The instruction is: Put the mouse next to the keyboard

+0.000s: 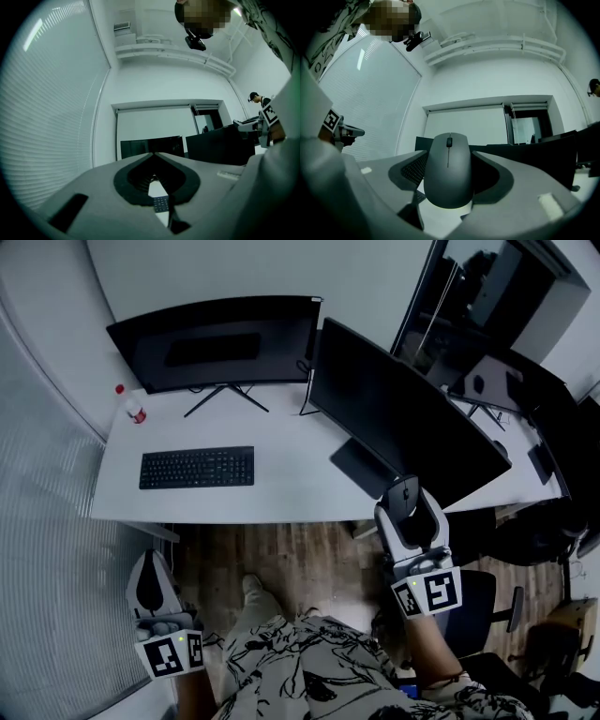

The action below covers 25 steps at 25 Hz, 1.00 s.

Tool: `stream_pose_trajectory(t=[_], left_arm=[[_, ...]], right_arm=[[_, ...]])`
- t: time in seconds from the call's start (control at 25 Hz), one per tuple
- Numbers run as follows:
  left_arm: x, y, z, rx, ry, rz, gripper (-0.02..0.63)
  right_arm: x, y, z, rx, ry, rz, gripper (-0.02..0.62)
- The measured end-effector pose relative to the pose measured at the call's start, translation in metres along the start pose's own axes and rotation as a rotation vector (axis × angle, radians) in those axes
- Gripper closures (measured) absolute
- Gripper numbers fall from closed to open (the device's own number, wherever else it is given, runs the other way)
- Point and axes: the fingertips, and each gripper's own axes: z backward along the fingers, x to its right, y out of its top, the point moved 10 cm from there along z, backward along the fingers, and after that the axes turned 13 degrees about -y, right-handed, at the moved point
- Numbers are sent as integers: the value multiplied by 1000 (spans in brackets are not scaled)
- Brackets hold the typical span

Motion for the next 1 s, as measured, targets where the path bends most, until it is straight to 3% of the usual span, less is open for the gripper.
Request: stream_pose_trajectory(t=[0.56, 1.0], left_arm=[[-76, -14, -69, -5, -53, 27, 612], [-138, -25, -106, -19, -141, 43, 612]], right_arm=[[-45, -11, -74, -15, -42, 11, 295], [-90, -19, -111, -27, -116, 19, 295]])
